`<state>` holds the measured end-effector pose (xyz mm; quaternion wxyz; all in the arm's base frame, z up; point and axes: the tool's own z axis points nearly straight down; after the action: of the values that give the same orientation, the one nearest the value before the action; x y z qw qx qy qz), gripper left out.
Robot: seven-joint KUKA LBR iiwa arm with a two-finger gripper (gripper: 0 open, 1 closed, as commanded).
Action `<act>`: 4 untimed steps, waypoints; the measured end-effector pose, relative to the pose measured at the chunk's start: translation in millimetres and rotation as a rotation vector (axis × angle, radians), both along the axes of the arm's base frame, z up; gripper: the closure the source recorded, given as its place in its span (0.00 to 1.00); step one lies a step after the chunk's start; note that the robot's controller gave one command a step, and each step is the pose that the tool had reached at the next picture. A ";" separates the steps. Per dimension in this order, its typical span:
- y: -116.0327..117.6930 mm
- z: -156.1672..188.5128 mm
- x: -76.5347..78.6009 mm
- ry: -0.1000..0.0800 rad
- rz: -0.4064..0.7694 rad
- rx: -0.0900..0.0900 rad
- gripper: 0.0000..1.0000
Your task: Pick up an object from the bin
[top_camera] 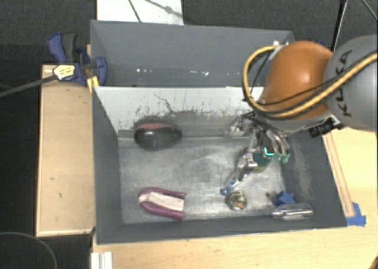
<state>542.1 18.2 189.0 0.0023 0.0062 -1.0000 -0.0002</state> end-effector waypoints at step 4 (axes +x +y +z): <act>-67.3 -114.3 -48.9 -0.026 0.493 -0.002 1.00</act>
Offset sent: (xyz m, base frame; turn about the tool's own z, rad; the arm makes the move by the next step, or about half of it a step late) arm -0.0522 -0.0826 -0.1045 -0.3326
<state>493.2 -49.1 74.6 -0.0104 0.2498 -0.9682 0.0015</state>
